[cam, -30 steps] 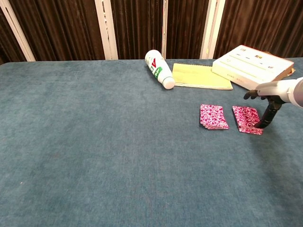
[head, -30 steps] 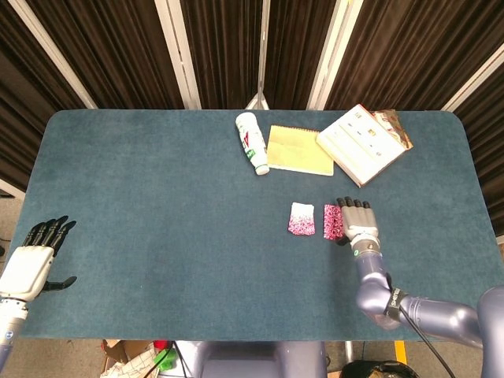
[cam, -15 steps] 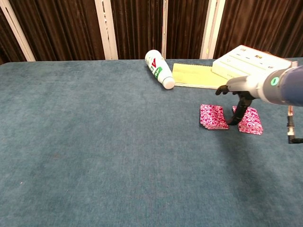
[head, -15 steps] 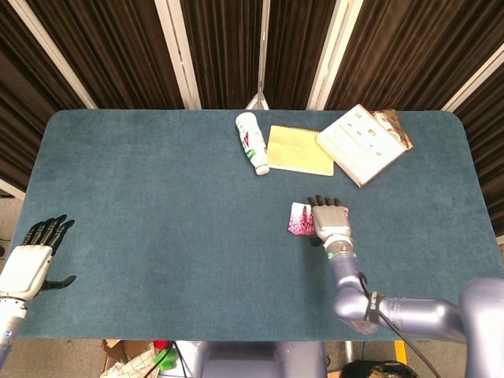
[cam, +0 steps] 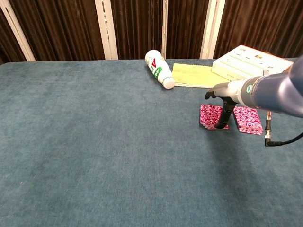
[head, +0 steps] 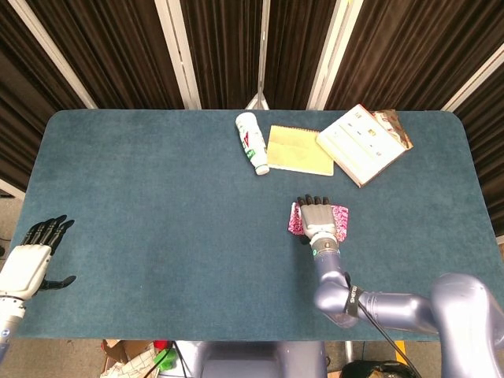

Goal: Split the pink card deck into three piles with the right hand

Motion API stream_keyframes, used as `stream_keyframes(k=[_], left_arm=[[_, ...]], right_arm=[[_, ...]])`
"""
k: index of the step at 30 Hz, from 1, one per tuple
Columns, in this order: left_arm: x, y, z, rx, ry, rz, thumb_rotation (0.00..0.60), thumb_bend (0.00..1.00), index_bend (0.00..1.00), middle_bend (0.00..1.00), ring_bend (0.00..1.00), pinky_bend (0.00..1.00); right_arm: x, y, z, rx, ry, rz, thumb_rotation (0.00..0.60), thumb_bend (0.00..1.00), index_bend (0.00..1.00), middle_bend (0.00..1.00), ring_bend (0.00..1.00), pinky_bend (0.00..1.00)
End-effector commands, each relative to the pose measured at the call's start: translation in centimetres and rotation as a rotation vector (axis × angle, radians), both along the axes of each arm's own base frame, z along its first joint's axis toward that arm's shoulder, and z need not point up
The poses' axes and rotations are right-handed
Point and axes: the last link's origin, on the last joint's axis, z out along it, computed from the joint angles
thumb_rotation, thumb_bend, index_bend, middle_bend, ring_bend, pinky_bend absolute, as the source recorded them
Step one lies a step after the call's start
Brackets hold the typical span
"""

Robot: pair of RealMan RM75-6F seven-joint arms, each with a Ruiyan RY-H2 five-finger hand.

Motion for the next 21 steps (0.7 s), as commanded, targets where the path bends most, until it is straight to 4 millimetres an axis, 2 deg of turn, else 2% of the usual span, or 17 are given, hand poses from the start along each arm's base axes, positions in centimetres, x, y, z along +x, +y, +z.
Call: stream_keyframes(k=[1, 4, 11, 21], left_arm=[[-0.02, 0.01, 0.06, -0.001, -0.002, 0.001, 0.600, 0.06, 0.00, 0.00, 0.00, 0.00], [0.03, -0.01, 0.06, 0.000, -0.003, 0.000, 0.600, 0.06, 0.00, 0.00, 0.00, 0.00], [0.10, -0.05, -0.01, -0.001, 0.002, -0.002, 0.600, 0.06, 0.00, 0.00, 0.00, 0.00], [0.05, -0.04, -0.05, -0.003, 0.004, 0.001, 0.600, 0.06, 0.00, 0.00, 0.00, 0.00]], right_arm=[[-0.12, -0.20, -0.20, -0.001, 0.006, -0.010, 0.600, 0.34, 0.12, 0.00, 0.00, 0.00], [-0.12, -0.41, -0.07, -0.005, 0.011, -0.013, 0.600, 0.34, 0.11, 0.00, 0.00, 0.00], [-0.07, -0.30, -0.18, 0.005, 0.002, -0.018, 0.600, 0.34, 0.01, 0.00, 0.00, 0.00], [-0.27, -0.53, -0.75, -0.002, -0.010, -0.029, 0.600, 0.34, 0.01, 0.00, 0.00, 0.00]])
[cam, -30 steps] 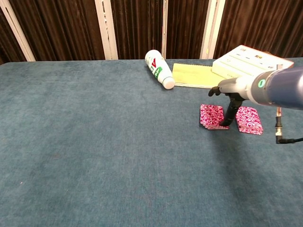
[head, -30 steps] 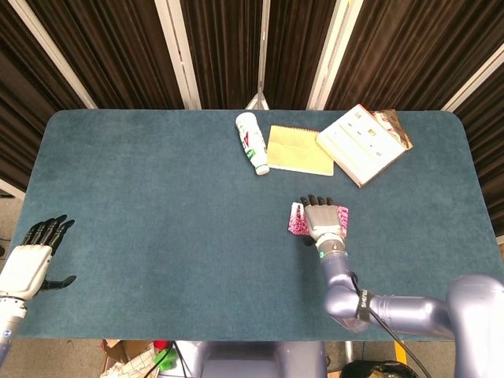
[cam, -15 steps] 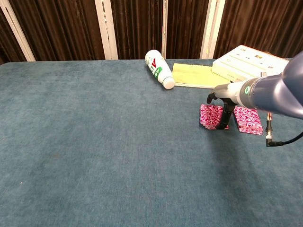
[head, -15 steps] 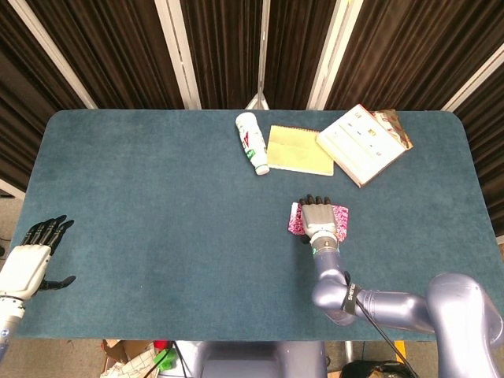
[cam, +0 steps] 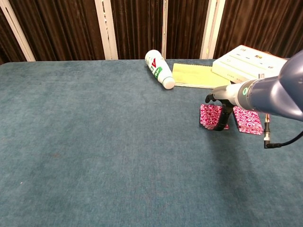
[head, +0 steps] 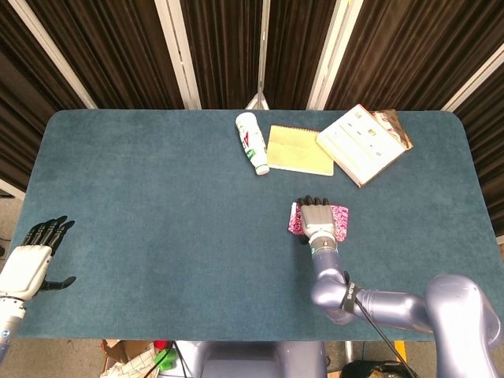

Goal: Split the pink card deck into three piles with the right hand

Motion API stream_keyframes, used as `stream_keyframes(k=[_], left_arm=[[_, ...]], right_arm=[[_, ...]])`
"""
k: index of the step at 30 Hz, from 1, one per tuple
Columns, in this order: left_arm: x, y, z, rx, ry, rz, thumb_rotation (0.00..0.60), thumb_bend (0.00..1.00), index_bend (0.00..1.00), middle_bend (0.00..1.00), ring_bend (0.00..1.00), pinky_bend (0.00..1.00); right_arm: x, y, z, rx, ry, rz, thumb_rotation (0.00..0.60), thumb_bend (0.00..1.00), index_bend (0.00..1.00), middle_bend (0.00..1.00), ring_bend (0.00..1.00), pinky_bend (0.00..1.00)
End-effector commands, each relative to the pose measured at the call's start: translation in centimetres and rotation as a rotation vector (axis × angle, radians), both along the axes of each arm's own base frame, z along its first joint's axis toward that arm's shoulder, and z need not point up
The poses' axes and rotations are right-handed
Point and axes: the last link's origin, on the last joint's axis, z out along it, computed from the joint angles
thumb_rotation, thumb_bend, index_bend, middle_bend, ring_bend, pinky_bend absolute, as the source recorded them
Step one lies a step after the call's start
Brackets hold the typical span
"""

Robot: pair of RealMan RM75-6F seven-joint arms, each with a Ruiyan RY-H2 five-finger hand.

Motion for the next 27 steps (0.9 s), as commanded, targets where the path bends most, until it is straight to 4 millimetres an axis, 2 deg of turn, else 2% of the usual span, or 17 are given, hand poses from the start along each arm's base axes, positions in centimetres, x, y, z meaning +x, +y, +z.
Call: stream_keyframes(k=[1, 7, 18, 21, 23, 27], left_arm=[[-0.01, 0.02, 0.00, 0.000, 0.000, 0.001, 0.600, 0.06, 0.00, 0.00, 0.00, 0.00], [-0.01, 0.02, 0.02, -0.001, -0.002, 0.000, 0.600, 0.06, 0.00, 0.00, 0.00, 0.00], [0.02, 0.06, -0.01, -0.002, -0.002, -0.002, 0.600, 0.06, 0.00, 0.00, 0.00, 0.00], [0.04, 0.05, -0.01, -0.001, -0.003, -0.002, 0.600, 0.06, 0.00, 0.00, 0.00, 0.00], [0.06, 0.05, -0.02, -0.001, -0.003, -0.003, 0.600, 0.06, 0.00, 0.00, 0.00, 0.00], [0.05, 0.05, -0.05, -0.001, -0.004, -0.003, 0.600, 0.06, 0.00, 0.00, 0.00, 0.00]], right_arm=[[-0.05, -0.07, -0.11, -0.001, 0.001, 0.000, 0.600, 0.34, 0.02, 0.00, 0.00, 0.00], [-0.40, -0.26, -0.44, -0.007, 0.005, -0.001, 0.600, 0.34, 0.11, 0.00, 0.00, 0.00], [-0.85, -0.30, -0.62, 0.000, 0.007, -0.015, 0.600, 0.34, 0.18, 0.00, 0.00, 0.00], [-0.77, -0.36, -0.59, -0.005, -0.002, -0.014, 0.600, 0.34, 0.30, 0.00, 0.00, 0.00], [-0.71, -0.40, -0.55, -0.013, -0.012, -0.012, 0.600, 0.34, 0.42, 0.03, 0.00, 0.00], [-0.72, -0.44, -0.44, -0.026, -0.020, -0.002, 0.600, 0.34, 0.55, 0.10, 0.00, 0.00]])
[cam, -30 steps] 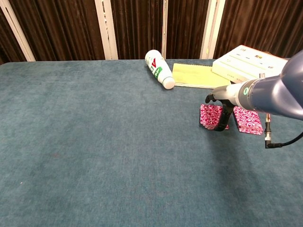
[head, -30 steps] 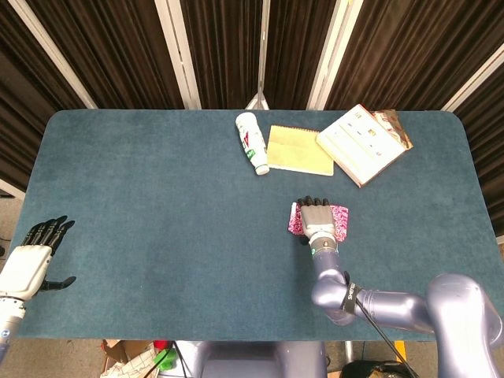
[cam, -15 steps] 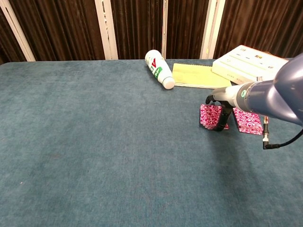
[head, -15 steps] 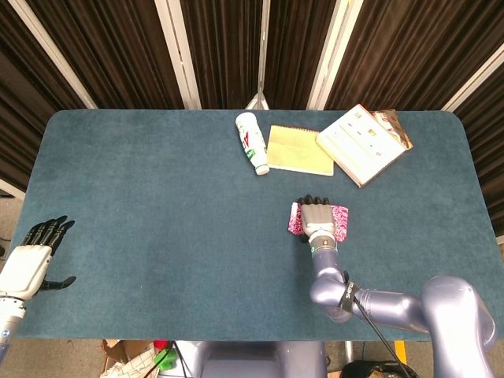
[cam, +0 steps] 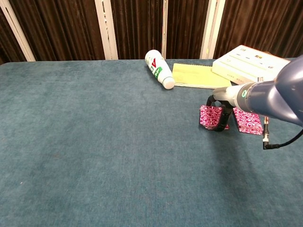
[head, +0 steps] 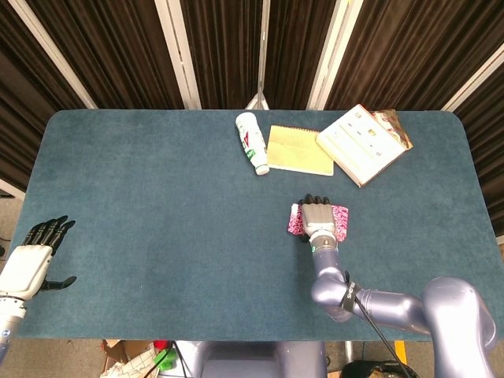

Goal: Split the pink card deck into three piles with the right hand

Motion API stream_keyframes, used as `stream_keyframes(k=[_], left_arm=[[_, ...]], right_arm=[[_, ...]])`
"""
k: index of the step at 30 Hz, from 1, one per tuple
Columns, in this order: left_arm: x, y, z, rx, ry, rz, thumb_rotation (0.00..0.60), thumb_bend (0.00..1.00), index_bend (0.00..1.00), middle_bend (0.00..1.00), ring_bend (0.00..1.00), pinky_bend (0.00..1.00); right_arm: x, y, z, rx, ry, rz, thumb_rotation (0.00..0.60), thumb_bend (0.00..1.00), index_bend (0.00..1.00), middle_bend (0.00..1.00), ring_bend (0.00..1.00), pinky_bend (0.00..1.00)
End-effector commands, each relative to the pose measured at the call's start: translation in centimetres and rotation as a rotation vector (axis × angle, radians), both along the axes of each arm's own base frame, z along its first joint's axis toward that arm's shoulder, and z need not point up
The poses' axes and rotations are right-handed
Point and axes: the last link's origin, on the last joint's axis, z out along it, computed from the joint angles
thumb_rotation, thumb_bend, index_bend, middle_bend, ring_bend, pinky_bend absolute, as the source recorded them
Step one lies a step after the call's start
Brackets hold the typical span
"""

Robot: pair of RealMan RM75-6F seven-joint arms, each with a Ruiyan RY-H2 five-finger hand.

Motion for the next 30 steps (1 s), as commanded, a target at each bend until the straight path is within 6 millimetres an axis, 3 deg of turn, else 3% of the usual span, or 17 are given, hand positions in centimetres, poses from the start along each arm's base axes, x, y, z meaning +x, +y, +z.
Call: stream_keyframes(k=[1, 15, 23, 30], left_arm=[[0.0, 0.0, 0.0, 0.000, 0.000, 0.000, 0.600, 0.06, 0.00, 0.00, 0.00, 0.00], [0.0, 0.0, 0.0, 0.005, 0.002, -0.003, 0.600, 0.06, 0.00, 0.00, 0.00, 0.00], [0.0, 0.0, 0.0, 0.009, 0.008, -0.008, 0.600, 0.06, 0.00, 0.00, 0.00, 0.00], [0.0, 0.0, 0.1, 0.021, 0.013, -0.018, 0.600, 0.06, 0.00, 0.00, 0.00, 0.00]], right_arm=[[0.0, 0.0, 0.1, -0.011, -0.007, 0.006, 0.600, 0.34, 0.56, 0.11, 0.00, 0.00], [-0.1, 0.4, 1.0, -0.026, -0.031, 0.019, 0.600, 0.34, 0.66, 0.16, 0.00, 0.00], [0.3, 0.8, 2.8, -0.043, -0.041, 0.035, 0.600, 0.34, 0.66, 0.16, 0.00, 0.00], [-1.1, 0.9, 5.5, -0.080, -0.025, 0.024, 0.600, 0.34, 0.66, 0.16, 0.00, 0.00]])
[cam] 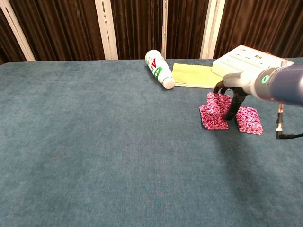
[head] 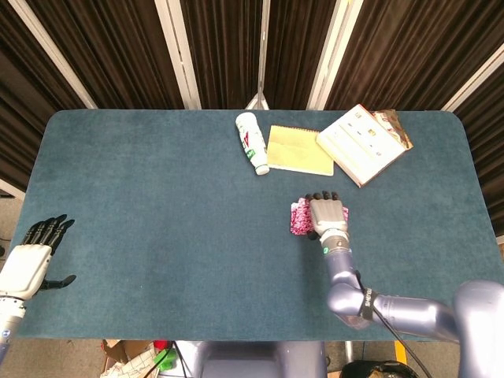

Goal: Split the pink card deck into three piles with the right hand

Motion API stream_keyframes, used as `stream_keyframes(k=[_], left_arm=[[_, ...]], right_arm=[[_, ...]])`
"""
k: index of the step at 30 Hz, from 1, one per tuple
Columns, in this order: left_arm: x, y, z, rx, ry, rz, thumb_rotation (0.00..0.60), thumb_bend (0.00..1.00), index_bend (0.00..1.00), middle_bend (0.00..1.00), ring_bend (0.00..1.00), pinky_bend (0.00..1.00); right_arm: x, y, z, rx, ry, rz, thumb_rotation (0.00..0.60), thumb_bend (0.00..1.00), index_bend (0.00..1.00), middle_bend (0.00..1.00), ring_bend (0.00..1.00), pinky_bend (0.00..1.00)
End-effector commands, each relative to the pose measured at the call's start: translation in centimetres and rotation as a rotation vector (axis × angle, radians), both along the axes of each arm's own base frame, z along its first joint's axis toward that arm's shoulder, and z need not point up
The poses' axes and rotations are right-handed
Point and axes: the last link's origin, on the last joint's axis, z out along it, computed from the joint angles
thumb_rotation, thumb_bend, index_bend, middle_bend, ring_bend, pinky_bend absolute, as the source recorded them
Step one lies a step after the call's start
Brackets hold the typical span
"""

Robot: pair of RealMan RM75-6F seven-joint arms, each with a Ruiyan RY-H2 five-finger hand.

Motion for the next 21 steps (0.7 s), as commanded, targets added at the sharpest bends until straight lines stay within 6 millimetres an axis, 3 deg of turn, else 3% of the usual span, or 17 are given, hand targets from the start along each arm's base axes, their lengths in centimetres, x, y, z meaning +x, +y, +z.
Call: stream_keyframes(k=[1, 12, 21], left_arm=[[0.0, 0.0, 0.0, 0.001, 0.000, -0.002, 0.600, 0.06, 0.00, 0.00, 0.00, 0.00], [0.3, -0.2, -0.1, 0.007, 0.003, -0.021, 0.600, 0.06, 0.00, 0.00, 0.00, 0.00], [0.6, -0.5, -0.3, 0.004, 0.009, -0.030, 0.600, 0.06, 0.00, 0.00, 0.00, 0.00]], right_arm=[[-1.0, 0.1, 1.3, -0.021, 0.007, -0.014, 0.600, 0.34, 0.66, 0.16, 0.00, 0.00], [-7.7, -0.1, 6.1, -0.092, 0.058, -0.121, 0.600, 0.34, 0.66, 0.16, 0.00, 0.00], [-11.2, 1.1, 6.8, -0.079, 0.043, -0.174, 0.600, 0.34, 0.65, 0.16, 0.00, 0.00]])
